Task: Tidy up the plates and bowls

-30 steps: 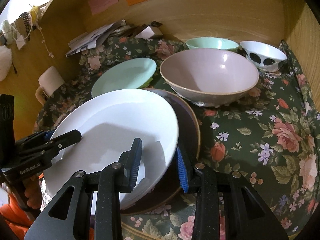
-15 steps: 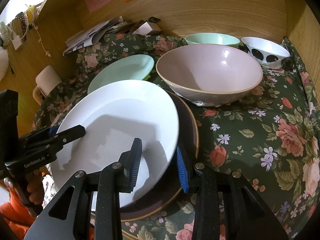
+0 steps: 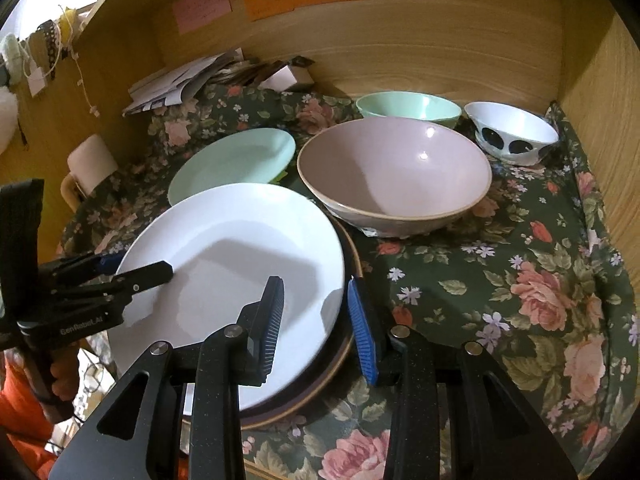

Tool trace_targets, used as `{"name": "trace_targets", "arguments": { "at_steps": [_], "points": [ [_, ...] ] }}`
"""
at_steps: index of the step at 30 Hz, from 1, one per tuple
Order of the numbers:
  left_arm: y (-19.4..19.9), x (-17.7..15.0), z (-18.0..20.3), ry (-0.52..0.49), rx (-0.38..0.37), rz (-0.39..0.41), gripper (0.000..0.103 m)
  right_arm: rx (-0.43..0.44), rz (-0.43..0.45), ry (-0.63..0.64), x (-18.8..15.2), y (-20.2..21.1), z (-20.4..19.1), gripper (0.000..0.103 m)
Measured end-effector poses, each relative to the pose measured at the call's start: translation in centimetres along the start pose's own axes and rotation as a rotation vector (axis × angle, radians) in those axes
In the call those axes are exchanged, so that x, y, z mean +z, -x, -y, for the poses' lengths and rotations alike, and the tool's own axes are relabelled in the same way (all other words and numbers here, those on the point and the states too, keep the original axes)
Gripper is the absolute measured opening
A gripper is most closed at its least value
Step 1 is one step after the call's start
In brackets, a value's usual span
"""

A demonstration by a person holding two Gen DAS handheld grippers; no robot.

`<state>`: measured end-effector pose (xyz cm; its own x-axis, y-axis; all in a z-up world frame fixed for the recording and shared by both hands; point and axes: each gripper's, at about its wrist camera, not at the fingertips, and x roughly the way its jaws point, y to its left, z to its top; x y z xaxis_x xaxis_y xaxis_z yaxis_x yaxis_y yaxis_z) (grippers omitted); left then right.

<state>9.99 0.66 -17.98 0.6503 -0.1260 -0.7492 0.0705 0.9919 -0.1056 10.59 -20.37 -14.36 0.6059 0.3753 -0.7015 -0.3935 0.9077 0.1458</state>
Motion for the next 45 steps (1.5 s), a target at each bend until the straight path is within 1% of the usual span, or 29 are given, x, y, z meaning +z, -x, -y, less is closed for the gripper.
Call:
{"name": "trace_targets", "arguments": {
  "at_steps": [8, 11, 14, 16, 18, 19, 21, 23, 25, 27, 29, 31, 34, 35, 37, 41, 45],
  "points": [
    [-0.4, 0.0, 1.1, -0.026, 0.038, -0.021, 0.05, 0.009, 0.005, -0.027, -0.2, 0.2, 0.7, 0.031],
    [-0.4, -0.1, 1.6, -0.059, 0.055, -0.019, 0.055, 0.008, 0.009, -0.026, -0.2, 0.4, 0.7, 0.031],
    [0.0, -0.1, 1.7, -0.076, 0.065, 0.0, 0.058, 0.014, 0.014, -0.02, 0.0, 0.5, 0.5, 0.033],
    [0.6, 0.1, 1.5, -0.069, 0.064, 0.017, 0.062, 0.014, 0.024, -0.014, 0.3, 0.7, 0.3, 0.035],
    [1.6, 0.4, 1.2, -0.061, 0.066, 0.048, 0.069, 0.015, 0.037, -0.006, 0.6, 1.0, 0.0, 0.037],
    [1.9, 0.5, 1.1, -0.06, 0.069, 0.059, 0.07, 0.017, 0.047, 0.001, 0.9, 1.2, -0.2, 0.038],
    [2.9, 1.1, 0.9, -0.058, 0.082, 0.095, 0.08, 0.017, 0.064, 0.015, 1.5, 1.6, -0.7, 0.042],
    [3.9, 1.8, 0.5, -0.059, 0.091, 0.133, 0.081, 0.011, 0.087, 0.031, 2.1, 2.0, -1.2, 0.054],
    [4.7, 2.5, 0.1, -0.059, 0.098, 0.165, 0.082, 0.0, 0.11, 0.042, 2.6, 2.2, -1.6, 0.061],
    [5.3, 3.2, -0.5, -0.05, 0.102, 0.191, 0.092, -0.004, 0.133, 0.058, 3.3, 2.5, -2.1, 0.064],
    [6.0, 3.7, -1.0, -0.041, 0.102, 0.224, 0.092, -0.009, 0.152, 0.07, 4.1, 2.8, -2.6, 0.069],
    [6.7, 4.3, -1.5, -0.043, 0.107, 0.253, 0.092, 0.004, 0.163, 0.074, 5.0, 2.7, -2.9, 0.072],
    [7.4, 5.1, -2.3, -0.042, 0.122, 0.29, 0.096, 0.011, 0.17, 0.076, 6.2, 2.3, -3.4, 0.072],
    [7.5, 5.4, -2.8, -0.043, 0.132, 0.307, 0.099, 0.008, 0.173, 0.081, 6.6, 2.1, -3.6, 0.072],
    [7.7, 5.9, -3.3, -0.042, 0.145, 0.322, 0.1, 0.007, 0.174, 0.09, 7.4, 1.6, -4.0, 0.072],
    [7.0, 6.8, -4.9, -0.025, 0.153, 0.314, 0.1, 0.004, 0.164, 0.113, 8.5, 0.2, -4.8, 0.073],
    [5.6, 7.7, -6.8, 0.008, 0.165, 0.288, 0.101, 0.008, 0.14, 0.128, 9.8, -1.8, -5.5, 0.073]
  ]
}}
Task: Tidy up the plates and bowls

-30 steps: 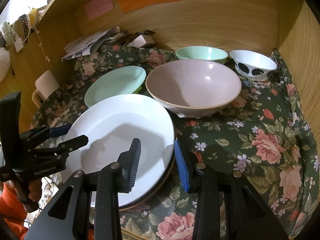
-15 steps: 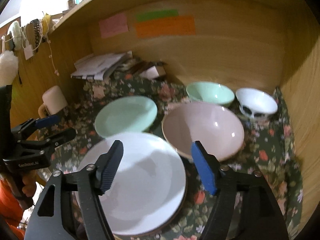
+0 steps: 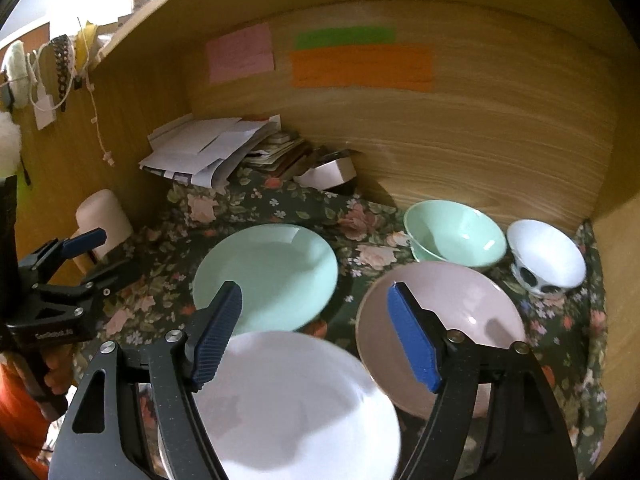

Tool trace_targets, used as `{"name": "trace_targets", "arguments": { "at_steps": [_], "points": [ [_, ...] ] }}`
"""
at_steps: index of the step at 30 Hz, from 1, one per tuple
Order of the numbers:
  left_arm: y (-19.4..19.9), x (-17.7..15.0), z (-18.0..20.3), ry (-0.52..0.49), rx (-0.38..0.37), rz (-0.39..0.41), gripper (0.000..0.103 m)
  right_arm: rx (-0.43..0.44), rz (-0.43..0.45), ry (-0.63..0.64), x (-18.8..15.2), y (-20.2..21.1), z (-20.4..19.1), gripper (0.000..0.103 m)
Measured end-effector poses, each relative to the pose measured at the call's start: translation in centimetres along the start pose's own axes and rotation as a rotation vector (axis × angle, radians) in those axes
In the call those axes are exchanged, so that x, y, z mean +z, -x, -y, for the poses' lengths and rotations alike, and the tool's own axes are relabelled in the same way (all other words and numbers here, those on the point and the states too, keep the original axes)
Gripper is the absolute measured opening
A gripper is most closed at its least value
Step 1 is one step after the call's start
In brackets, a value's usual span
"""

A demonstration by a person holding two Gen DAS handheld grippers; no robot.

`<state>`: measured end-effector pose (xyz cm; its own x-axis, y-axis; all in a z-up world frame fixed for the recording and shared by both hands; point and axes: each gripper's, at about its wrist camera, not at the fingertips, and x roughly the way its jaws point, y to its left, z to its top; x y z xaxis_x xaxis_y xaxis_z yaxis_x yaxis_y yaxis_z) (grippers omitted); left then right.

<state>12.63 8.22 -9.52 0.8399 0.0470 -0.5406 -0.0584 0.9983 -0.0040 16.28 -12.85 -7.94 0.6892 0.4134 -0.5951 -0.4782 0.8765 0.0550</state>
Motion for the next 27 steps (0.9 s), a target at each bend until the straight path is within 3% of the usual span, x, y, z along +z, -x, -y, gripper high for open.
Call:
{"name": "trace_targets", "arguments": {
  "at_steps": [16, 21, 25, 27],
  "points": [
    [-9.2, -0.1, -4.3, 0.095, -0.019, -0.196, 0.099, -0.011, -0.217, 0.046, 2.8, -10.0, 0.9, 0.073],
    [-11.3, -0.7, -4.0, 0.08, -0.018, -0.269, 0.084, -0.001, -0.297, 0.054, 3.0, -12.5, 1.5, 0.07],
    [-12.6, -1.3, -4.1, 0.097, -0.035, -0.31, 0.079, 0.01, -0.34, 0.057, 3.1, -13.8, 1.7, 0.058],
    [-13.1, -1.6, -4.2, 0.101, -0.056, -0.329, 0.068, 0.014, -0.369, 0.057, 3.1, -14.6, 1.8, 0.051]
  ]
}}
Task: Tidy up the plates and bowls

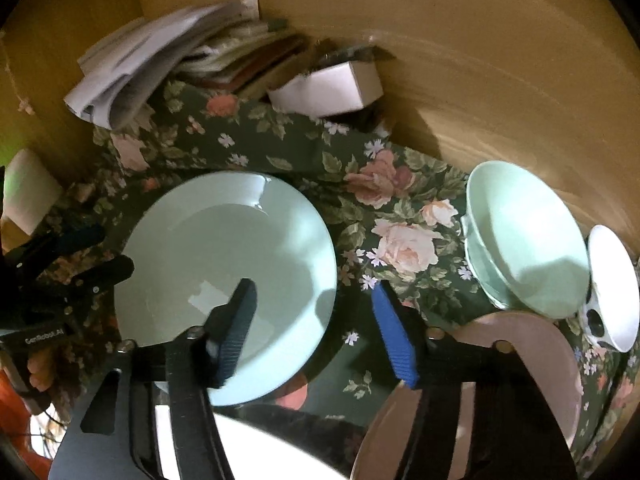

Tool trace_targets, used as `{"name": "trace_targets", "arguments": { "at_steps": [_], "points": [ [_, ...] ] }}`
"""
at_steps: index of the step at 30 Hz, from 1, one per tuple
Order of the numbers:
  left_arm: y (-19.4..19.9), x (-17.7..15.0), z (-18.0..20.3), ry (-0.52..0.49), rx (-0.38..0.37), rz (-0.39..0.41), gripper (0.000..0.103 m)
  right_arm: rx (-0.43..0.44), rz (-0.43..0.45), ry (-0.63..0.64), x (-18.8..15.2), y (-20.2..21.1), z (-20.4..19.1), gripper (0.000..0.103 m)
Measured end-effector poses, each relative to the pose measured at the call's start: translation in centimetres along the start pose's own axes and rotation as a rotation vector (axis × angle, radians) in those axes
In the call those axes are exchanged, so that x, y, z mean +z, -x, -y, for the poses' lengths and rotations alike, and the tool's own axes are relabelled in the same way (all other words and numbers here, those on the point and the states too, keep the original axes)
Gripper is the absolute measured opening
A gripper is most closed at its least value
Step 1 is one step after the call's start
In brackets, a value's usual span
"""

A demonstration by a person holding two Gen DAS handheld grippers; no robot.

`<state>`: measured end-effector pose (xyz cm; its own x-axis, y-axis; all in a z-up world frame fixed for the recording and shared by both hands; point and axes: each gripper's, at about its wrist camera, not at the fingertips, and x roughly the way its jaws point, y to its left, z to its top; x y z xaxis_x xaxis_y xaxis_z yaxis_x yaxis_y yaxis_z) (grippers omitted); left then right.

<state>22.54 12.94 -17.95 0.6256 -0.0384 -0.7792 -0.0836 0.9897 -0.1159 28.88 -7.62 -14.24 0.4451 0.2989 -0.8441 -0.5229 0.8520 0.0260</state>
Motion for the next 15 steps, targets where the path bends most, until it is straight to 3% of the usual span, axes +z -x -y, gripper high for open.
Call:
{"name": "trace_targets", "arguments": {
  "at_steps": [6, 9, 15],
  "points": [
    [-0.9, -0.3, 0.4, -0.022, -0.039, -0.043, 0.046, 0.046, -0.075, -0.02, 0.4, -1.4, 0.4, 0.035],
    [-1.7, -0.3, 0.6, -0.024, -0.059, -0.073, 0.035, 0.049, -0.108, -0.027, 0.7, -2.1, 0.3, 0.034],
    [-2.1, -0.3, 1.1, -0.041, -0.069, -0.075, 0.035, 0.004, -0.123, 0.003, 1.1, -2.7, -0.4, 0.033]
  ]
}}
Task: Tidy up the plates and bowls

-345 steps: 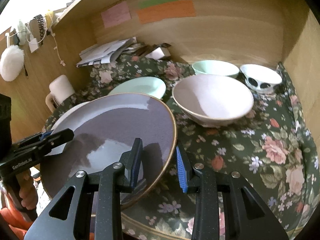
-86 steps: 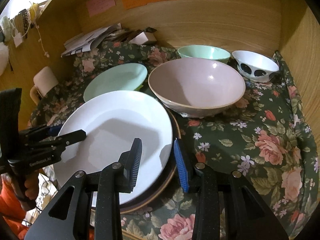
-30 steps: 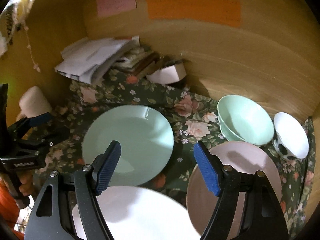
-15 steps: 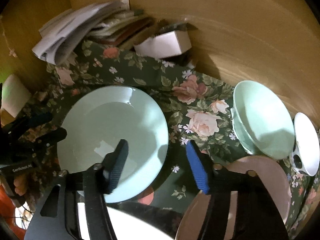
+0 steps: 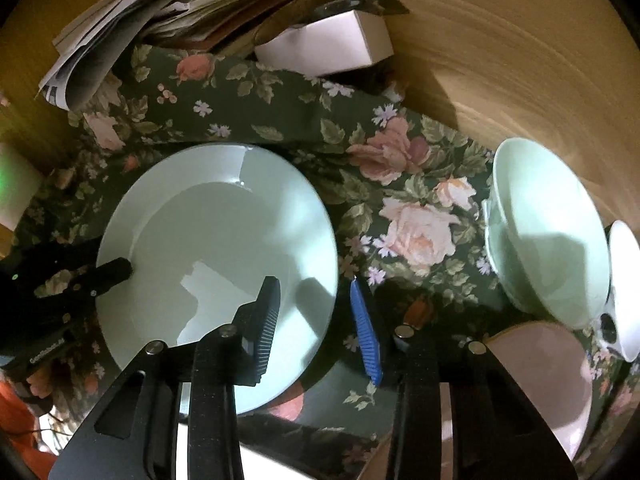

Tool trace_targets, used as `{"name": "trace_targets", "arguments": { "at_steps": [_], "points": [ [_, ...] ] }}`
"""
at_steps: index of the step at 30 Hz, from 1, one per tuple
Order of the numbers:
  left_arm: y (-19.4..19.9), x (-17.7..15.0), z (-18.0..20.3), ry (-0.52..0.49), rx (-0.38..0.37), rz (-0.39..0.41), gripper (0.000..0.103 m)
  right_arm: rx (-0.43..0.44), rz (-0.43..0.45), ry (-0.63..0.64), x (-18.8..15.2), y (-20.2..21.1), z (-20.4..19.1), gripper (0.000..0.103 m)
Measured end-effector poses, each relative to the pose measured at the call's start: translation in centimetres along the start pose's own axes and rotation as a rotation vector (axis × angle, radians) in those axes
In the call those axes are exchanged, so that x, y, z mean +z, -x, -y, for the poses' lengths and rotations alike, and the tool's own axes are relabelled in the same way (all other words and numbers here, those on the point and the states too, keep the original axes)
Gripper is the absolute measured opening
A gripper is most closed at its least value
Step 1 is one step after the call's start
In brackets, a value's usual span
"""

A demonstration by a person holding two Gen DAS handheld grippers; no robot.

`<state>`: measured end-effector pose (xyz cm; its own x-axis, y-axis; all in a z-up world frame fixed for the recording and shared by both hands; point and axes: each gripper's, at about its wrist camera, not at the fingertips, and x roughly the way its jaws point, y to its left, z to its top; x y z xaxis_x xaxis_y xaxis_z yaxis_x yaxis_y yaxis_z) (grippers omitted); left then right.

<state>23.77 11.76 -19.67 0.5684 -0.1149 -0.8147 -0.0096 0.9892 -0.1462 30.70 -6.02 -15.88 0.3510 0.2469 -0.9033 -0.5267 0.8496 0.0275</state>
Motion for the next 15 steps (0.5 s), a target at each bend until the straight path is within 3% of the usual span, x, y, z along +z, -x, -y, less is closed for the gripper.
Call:
{"name": "trace_targets", "arguments": {
  "at_steps": [4, 8, 15],
  "points": [
    [-0.4, 0.3, 0.2, 0.004, -0.009, -0.001, 0.035, 0.017, 0.002, -0.011, 1.1, 0.0, -0.1, 0.03],
    [0.0, 0.2, -0.2, 0.011, -0.023, -0.003, 0.035, -0.003, -0.038, 0.0, 1.5, -1.0, -0.4, 0.03],
    [0.1, 0.1, -0.1, -0.024, -0.03, 0.002, 0.035, 0.04, -0.105, -0.036, 2.2, -2.7, -0.1, 0.028]
  ]
}}
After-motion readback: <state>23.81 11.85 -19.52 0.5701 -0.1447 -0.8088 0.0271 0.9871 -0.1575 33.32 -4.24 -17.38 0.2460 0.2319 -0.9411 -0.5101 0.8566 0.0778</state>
